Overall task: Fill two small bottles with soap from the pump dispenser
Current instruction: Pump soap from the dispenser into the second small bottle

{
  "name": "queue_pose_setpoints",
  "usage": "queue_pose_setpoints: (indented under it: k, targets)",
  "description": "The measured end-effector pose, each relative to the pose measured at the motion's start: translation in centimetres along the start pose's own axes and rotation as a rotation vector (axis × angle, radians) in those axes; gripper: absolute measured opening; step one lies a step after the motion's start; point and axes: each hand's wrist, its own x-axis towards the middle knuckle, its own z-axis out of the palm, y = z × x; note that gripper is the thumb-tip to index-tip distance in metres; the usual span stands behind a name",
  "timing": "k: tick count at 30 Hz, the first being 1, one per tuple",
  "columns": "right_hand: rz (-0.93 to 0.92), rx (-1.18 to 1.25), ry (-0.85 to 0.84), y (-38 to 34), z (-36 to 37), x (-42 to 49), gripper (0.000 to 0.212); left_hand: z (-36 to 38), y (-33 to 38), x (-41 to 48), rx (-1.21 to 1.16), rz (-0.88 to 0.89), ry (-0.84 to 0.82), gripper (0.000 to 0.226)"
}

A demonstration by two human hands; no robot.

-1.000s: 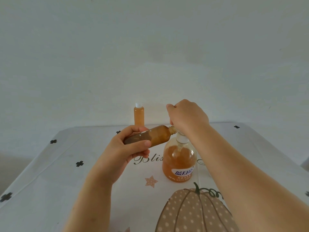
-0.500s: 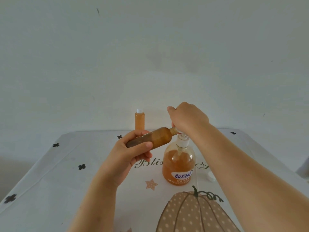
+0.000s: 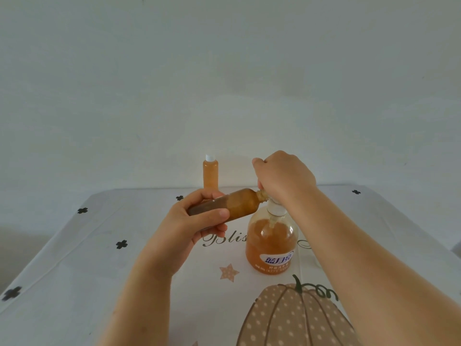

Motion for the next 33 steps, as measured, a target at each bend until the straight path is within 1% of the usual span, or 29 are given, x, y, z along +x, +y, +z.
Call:
queue_pose_setpoints:
  k: [8, 13, 19, 25, 30, 33]
  targets:
    - [0.009, 0.044, -0.005, 0.0, -0.1, -0.2, 0.042, 0.4, 0.0, -0.1, 0.016, -0.004, -0.013, 0.036]
    - [0.007, 0.024, -0.006, -0.3, -0.7, -0.3, 0.04, 0.5, 0.1, -0.3, 0.005, 0.01, -0.002, 0.039]
    - [-0.034, -0.06, 0.022, -0.9, -1.7, -0.1, 0.047, 0.7, 0.0, -0.3, -0.012, 0.025, 0.029, 0.044]
    - [0.013, -0.033, -0.02, -0.8, -1.5, -0.1, 0.05, 0.7, -0.1, -0.2, -0.022, 0.036, 0.04, 0.048]
    - [0.011, -0.012, 0.006, -0.5, -1.0, 0.0, 0.048, 0.7, 0.0, -0.3, -0.013, 0.046, 0.025, 0.039]
    - [0.02, 0.015, 0.006, -0.2, -0.4, 0.1, 0.046, 0.4, 0.0, -0.3, 0.023, 0.038, 0.027, 0.039]
